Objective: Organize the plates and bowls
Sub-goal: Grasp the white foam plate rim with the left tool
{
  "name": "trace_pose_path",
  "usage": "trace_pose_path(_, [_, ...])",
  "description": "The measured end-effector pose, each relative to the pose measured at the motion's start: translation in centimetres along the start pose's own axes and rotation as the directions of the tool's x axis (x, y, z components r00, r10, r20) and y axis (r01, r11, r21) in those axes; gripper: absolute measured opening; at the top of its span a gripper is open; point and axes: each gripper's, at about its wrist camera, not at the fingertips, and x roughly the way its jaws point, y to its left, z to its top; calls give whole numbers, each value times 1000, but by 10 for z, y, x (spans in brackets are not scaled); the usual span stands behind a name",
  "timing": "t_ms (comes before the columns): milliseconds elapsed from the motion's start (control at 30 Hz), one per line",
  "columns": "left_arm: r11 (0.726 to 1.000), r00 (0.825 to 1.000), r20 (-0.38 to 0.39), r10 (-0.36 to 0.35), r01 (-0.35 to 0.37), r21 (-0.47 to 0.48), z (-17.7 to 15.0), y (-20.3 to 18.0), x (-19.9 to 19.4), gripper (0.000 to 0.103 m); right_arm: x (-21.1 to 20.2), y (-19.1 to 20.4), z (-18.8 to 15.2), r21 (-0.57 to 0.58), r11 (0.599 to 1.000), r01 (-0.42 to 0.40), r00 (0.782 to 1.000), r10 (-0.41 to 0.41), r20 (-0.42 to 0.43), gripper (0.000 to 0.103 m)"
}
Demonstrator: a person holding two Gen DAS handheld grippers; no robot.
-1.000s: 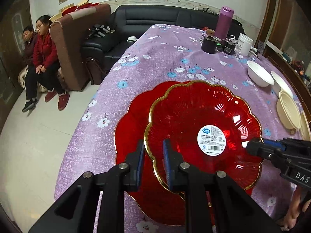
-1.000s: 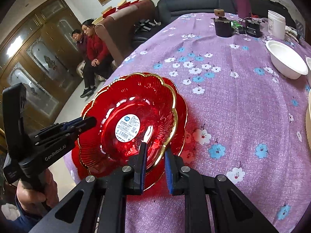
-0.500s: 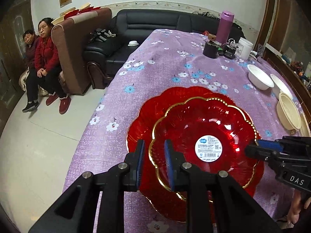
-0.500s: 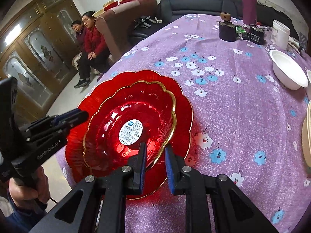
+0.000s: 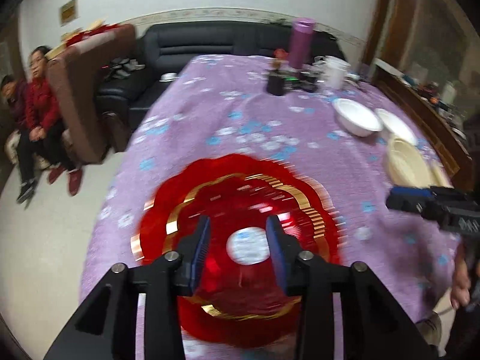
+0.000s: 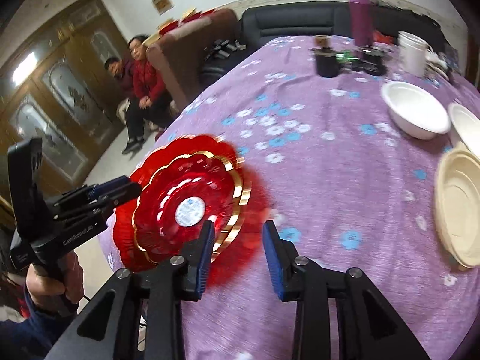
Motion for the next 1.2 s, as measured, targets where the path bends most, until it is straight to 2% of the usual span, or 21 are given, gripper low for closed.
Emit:
trace_pose_path(67, [998,998,-17,-60,60,25,13,-19,1,39,-17,-25,5,50,998,24,999,-26,26,37])
trace_pose_path(200, [979,982,-76,-175,181,92,50,-75,12,41,-53,-74,21,152,986,61,994,-75,84,37])
trace_pose_path(400, [960,964,-162,-212,236,148,99,-143,48,41,-86,-152,52,344,937,56,987,-104,120,37])
trace_pose_path(500, [966,963,-191,-188,217,142,122,-161,74,40,-87,-173,67,384,922,48,988,-100,118,37])
trace_pose_path(600, [974,961,-219,-170,198,113,150,-170,103,40,-81,-184,82,401,914,65,987,-117,107,37])
trace_pose_path(767, [988,966,-228,-120,139,70,192,-172,157,40,-57,-210,100,442,893,89,990,-130,63,37])
trace_pose_path(867, [991,956,-266,-122,132,21,209,-168,196,40,-40,-222,105,466,879,106,990,-137,32,37])
trace_pose_path(1000, [991,946,-297,-127,135,5,226,-168,239,40,-23,-234,109,486,864,134,989,-149,-7,37])
trace_pose_path(1200, [973,908,-352,-227,226,-45,236,-176,280,40,-4,-246,117,481,859,176,984,-168,-61,36])
